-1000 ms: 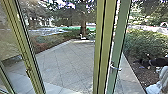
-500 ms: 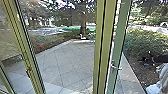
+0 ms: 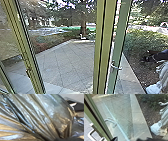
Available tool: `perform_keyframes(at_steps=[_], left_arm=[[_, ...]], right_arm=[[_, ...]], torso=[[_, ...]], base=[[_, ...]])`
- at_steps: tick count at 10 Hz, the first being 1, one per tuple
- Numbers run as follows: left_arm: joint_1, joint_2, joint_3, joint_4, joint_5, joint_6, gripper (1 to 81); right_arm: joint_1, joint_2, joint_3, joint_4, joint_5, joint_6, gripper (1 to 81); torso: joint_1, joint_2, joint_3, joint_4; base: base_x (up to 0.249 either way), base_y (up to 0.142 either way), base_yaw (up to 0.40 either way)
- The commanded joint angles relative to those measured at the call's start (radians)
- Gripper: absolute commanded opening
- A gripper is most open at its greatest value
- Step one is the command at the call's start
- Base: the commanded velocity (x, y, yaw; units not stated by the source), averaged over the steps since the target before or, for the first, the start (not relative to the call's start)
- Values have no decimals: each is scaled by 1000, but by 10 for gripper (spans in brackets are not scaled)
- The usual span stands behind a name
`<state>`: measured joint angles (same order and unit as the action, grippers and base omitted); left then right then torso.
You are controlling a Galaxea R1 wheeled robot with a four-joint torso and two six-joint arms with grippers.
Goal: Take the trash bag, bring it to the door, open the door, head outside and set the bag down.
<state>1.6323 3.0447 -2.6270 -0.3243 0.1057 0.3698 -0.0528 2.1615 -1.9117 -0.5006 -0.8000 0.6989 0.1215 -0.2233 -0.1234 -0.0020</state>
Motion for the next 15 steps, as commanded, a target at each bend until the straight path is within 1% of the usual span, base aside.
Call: perform_keyframes(at_steps=[1,3,4,5,6,7,8,9,11,12,15], left_arm=[[-27,14,13,7,86,11,10],[-28,16,13,7,85,11,10],[-27,17,13,7,86,11,10],[-28,19,13,7,86,11,10],[-28,20,13,7,86,11,10],[-27,20,13,7,86,9,10],[-27,22,13,7,86,9,10],[-27,22,13,7,86,9,10],[-27,23,13,7,86,9,10],[-27,23,13,5,86,9,10],[-27,28,13,5,86,9,10]], right_arm=[[201,-4,-9,-206,-94,-32,811],[202,-6,2,-306,-149,-44,811],[202,-6,2,-337,-165,-44,811],[204,-9,4,-365,-177,-49,811],[204,-7,4,-388,-194,-61,811],[204,-7,4,-410,-200,-64,811],[196,-7,4,-453,-208,-68,811],[187,-6,1,-505,-217,-81,811],[162,-4,-15,-579,-222,-99,811],[149,-1,-24,-611,-222,-133,811],[107,-9,-62,-703,-222,-193,811]], torso=[[0,0,0,0],[0,0,0,0],[0,0,0,-24],[0,0,22,-38],[0,0,26,-45],[0,0,11,-21],[0,0,15,-34],[-1,0,16,-39],[-2,-1,16,-39],[-1,0,16,-39],[-1,0,16,-39]], base=[[0,0,0],[0,0,0],[0,0,0],[0,0,0],[0,0,0],[0,0,0],[0,0,0],[0,0,0],[0,0,0],[0,0,0],[0,0,0]])
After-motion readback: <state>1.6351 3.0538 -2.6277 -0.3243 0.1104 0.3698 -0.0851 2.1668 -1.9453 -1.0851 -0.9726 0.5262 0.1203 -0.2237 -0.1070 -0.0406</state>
